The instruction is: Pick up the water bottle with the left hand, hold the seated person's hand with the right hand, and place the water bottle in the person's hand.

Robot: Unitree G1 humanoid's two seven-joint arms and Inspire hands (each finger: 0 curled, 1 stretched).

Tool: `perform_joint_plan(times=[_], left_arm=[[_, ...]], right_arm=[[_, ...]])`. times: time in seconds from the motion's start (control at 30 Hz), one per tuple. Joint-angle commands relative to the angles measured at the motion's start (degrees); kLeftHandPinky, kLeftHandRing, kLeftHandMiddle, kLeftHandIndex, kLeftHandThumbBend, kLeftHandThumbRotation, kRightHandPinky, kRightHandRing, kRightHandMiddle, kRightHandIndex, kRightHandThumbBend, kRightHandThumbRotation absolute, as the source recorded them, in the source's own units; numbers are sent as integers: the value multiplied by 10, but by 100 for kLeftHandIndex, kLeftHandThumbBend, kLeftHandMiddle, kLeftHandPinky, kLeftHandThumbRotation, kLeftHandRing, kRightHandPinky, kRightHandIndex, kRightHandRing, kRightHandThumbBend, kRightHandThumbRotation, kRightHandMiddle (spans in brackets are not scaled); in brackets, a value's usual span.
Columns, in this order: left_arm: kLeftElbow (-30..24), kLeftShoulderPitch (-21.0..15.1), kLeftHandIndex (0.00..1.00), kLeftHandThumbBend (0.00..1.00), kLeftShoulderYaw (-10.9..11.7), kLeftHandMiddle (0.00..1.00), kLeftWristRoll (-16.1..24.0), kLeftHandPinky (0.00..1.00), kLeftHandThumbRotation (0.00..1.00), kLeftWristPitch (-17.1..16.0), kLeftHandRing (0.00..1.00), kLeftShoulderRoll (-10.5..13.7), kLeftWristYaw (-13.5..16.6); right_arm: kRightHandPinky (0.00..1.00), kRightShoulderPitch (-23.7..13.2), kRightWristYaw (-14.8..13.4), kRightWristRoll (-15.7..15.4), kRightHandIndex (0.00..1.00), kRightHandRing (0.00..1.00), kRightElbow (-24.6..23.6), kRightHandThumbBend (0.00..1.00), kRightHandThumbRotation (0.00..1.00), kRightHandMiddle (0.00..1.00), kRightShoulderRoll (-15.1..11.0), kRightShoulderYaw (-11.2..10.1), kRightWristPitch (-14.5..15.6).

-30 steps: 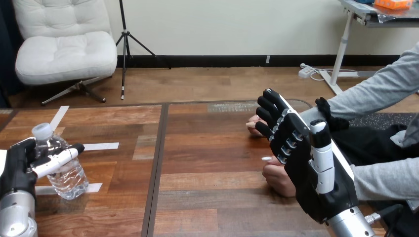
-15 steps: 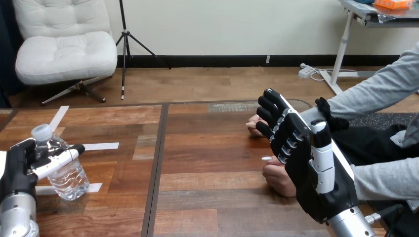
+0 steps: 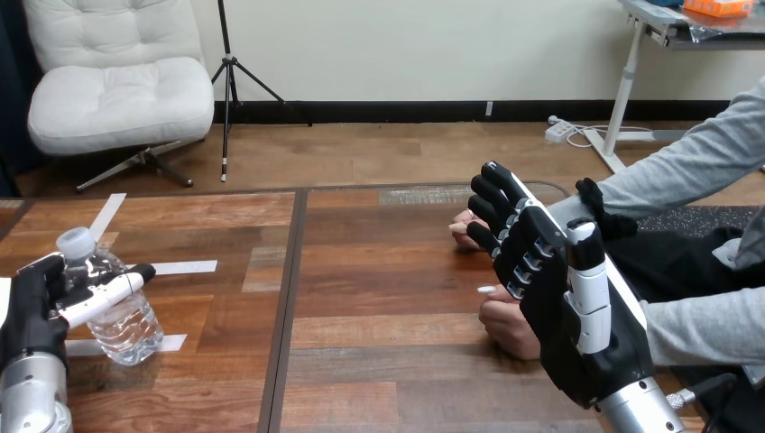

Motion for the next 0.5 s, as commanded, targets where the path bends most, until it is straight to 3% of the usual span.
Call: perform_joint_plan(times=[0.0, 0.47], left_arm=[[-29, -25, 46, 77, 7, 46, -7, 60, 0, -26, 48, 4, 3], [-49, -16, 46, 79, 6, 45, -7, 62, 0, -54, 48, 2, 6]], right_arm=[[100, -19, 0, 4, 97, 100, -19, 82, 100, 98, 0, 0, -6], [100, -20, -2, 2, 97, 100, -20, 82, 100, 98, -2, 0, 0]])
